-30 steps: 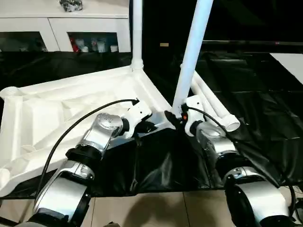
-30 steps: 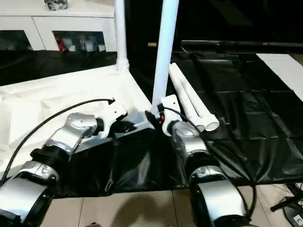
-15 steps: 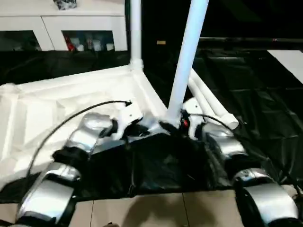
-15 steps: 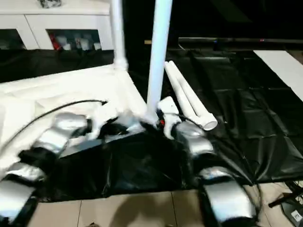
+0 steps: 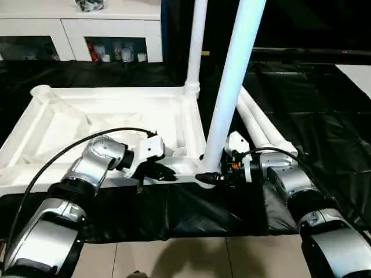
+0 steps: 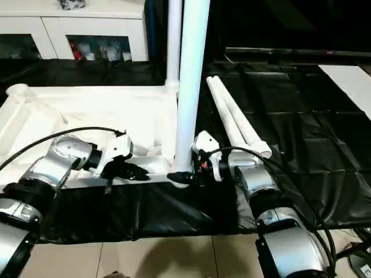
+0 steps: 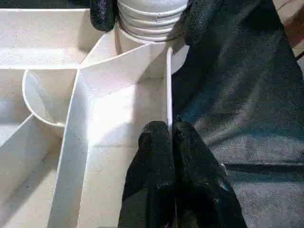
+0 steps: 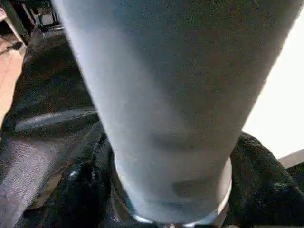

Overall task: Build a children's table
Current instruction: Rotate leg to tighten

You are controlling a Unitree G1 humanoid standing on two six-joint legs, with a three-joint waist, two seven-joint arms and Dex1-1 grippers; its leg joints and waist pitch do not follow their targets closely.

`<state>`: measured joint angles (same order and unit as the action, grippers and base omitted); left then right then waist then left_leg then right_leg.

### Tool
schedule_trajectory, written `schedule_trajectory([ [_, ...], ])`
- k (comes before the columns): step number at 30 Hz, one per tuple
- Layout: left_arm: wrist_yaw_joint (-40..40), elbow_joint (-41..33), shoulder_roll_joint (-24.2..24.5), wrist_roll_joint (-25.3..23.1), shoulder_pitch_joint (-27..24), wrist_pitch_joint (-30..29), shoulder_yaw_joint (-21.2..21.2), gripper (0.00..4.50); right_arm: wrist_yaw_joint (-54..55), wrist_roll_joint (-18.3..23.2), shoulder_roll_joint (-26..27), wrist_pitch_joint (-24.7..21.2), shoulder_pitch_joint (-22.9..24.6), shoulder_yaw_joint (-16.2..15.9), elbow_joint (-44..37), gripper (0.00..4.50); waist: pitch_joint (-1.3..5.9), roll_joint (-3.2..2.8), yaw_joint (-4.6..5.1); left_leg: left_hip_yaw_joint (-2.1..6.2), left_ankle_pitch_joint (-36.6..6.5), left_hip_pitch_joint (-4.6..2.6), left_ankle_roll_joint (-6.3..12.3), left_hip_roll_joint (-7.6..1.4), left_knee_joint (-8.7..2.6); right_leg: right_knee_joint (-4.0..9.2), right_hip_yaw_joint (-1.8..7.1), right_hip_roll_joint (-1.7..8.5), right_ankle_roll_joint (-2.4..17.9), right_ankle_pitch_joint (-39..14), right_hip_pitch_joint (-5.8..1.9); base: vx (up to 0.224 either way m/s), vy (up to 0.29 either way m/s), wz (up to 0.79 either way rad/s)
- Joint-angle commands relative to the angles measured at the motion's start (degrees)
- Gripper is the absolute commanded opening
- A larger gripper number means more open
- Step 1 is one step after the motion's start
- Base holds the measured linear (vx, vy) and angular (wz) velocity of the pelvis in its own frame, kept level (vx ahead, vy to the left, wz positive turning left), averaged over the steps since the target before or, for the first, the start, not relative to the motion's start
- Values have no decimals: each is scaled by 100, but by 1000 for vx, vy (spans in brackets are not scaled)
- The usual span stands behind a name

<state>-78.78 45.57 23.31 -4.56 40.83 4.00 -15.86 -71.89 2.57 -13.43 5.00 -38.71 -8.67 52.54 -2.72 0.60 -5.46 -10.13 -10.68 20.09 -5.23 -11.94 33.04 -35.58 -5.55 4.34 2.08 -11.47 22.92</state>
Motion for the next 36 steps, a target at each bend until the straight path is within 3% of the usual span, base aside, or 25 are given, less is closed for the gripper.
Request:
schedule_trajectory([
  [1, 38, -63, -154, 8, 55, 32, -133, 0, -354, -64, 295, -114, 106, -329, -90, 291, 348, -12, -5, 16, -869, 4, 418, -192, -334, 414, 349, 442, 1330, -734, -345, 0, 0, 0],
  [4, 116, -92, -185, 12, 33, -36, -99, 0, -207, -49, 352, -128, 121, -266, -66, 280, 349, -16, -3, 18, -854, 2, 404, -193, -336, 410, 347, 437, 1319, -733, -342, 0, 0, 0],
  [6, 563, -142, -325, -13, 22, -320, 16, 0, 717, -48, 538, -184, 39, 3, 171, 277, 340, -18, 3, 19, -872, 6, 367, -189, -341, 420, 347, 443, 1297, -831, -338, 0, 0, 0],
  [9, 1334, -209, -604, -96, 48, -715, 116, 0, 2411, -190, 792, -251, -141, 281, 607, 275, 293, -27, 45, 41, -1224, -34, 146, -173, -378, 530, 349, 473, 1081, -1775, -299, 0, 0, 0],
  [11, 1554, -221, -704, -115, 62, -838, 148, 0, 2884, -197, 869, -291, -187, 365, 716, 275, 281, -21, 93, 73, -1372, -39, -5, -169, -408, 572, 345, 475, 896, -2279, -288, 0, 0, 0],
  [16, 2477, -236, -1160, -163, 153, -1219, 295, 0, 4258, -101, 1176, -477, -353, 667, 1036, 274, 311, -40, 115, 52, -1255, -43, 28, -165, -387, 543, 373, 453, 988, -1767, -274, 0, 0, 0],
  [18, 2806, -223, -1407, -172, 207, -1324, 329, 0, 4730, -101, 1337, -488, -439, 746, 1147, 274, 320, -9, 108, 33, -1122, -19, 117, -144, -370, 532, 367, 442, 1016, -1518, -288, 0, 0, 0],
  [21, 2700, -252, -1500, -113, 200, -1296, 306, 0, 4669, -134, 1449, -330, -483, 750, 1143, 274, 345, -5, 69, 28, -888, 8, 230, -136, -353, 495, 362, 435, 1022, -1168, -312, 0, 0, 0],
  [23, 2577, -228, -1410, -176, 188, -1155, 231, 0, 4452, -108, 1420, -233, -483, 766, 1110, 344, 348, -20, 60, 29, -871, 3, 279, -146, -358, 478, 359, 432, 1084, -952, -312, 0, 0, 0],
  [25, 2373, -236, -1276, -209, 148, -1010, 178, 0, 4185, -62, 1334, -190, -509, 784, 1117, 347, 349, -27, 70, 31, -870, 15, 303, -144, -359, 463, 356, 429, 1125, -828, -326, 0, 0, 0],
  [26, 2264, -233, -1179, -240, 123, -919, 132, 0, 3980, -76, 1247, -179, -504, 746, 1086, 372, 352, -24, 82, 35, -878, 22, 325, -149, -359, 453, 355, 434, 1148, -770, -336, 0, 0, 0],
  [30, 1985, -298, -975, -258, 36, -756, 41, 0, 3637, -178, 1036, -79, -496, 615, 1051, 400, 366, -49, 97, 28, -758, 11, 383, -160, -342, 413, 351, 429, 1295, -419, -345, 0, 0, 0],
  [36, 1123, -438, -576, -121, -100, -483, -27, 0, 1800, -179, 500, 259, -256, 249, 645, 400, 372, -49, 47, 1, -696, 17, 553, -187, -314, 368, 338, 422, 1443, -104, -353, 0, 0, 0],
])
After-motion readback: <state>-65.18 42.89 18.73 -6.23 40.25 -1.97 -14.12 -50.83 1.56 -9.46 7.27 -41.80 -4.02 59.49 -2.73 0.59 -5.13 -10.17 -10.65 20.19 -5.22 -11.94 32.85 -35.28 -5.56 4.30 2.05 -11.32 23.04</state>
